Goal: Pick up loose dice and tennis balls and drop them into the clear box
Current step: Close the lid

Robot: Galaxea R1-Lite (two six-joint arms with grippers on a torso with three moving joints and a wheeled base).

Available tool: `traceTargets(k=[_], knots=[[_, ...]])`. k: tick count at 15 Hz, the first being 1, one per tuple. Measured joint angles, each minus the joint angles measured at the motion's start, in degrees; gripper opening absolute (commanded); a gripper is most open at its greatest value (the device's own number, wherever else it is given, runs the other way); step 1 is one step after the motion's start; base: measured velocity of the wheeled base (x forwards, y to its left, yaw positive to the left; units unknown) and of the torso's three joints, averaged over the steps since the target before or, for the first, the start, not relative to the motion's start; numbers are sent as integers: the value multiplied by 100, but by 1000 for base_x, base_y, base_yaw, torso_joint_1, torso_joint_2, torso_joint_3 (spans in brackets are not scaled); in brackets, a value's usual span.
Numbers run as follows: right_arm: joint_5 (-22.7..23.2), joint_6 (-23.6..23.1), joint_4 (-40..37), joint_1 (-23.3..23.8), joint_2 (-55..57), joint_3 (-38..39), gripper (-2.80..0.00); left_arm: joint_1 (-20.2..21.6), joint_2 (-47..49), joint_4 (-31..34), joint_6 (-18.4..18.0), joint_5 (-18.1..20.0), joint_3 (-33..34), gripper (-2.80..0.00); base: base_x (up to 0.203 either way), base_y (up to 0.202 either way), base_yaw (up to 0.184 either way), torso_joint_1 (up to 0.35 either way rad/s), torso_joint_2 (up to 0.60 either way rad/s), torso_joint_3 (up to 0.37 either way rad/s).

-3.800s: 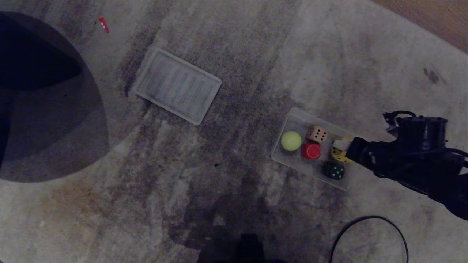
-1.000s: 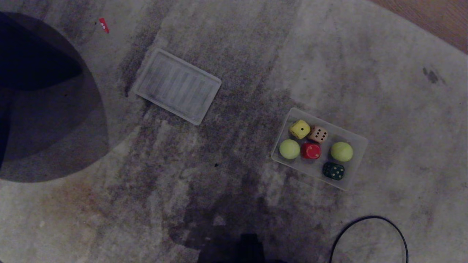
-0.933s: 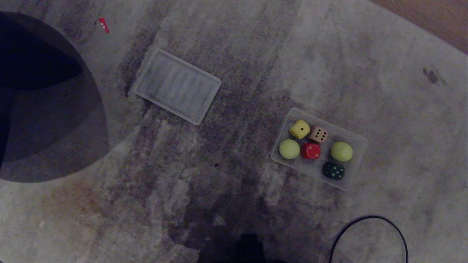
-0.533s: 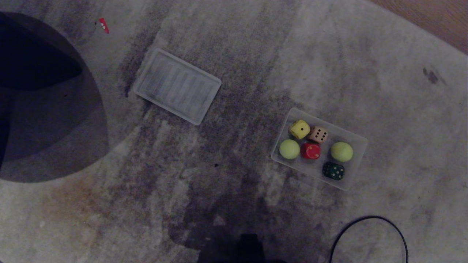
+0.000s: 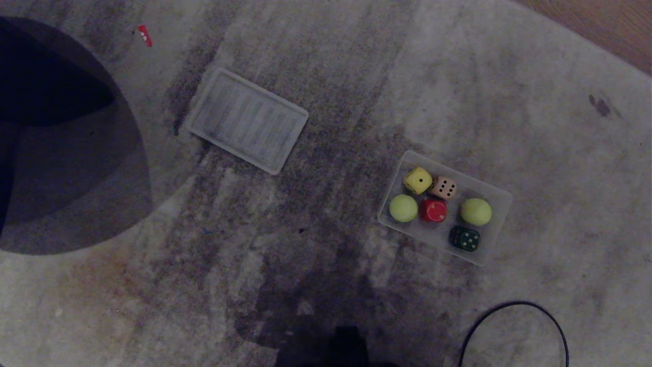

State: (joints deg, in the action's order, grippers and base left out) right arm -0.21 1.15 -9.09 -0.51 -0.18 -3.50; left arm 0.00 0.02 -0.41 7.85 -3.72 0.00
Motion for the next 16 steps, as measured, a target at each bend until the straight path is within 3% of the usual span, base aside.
traceTargets(k=[6, 16], knots=[[0, 0, 0, 0, 0, -2, -280, 0, 0, 0, 10, -1, 0, -280, 0, 0, 0, 1, 0, 29], [3, -2, 0, 0, 2, 0, -280, 0, 0, 1, 34, -2, 0, -280, 0, 0, 0, 3, 3, 197]])
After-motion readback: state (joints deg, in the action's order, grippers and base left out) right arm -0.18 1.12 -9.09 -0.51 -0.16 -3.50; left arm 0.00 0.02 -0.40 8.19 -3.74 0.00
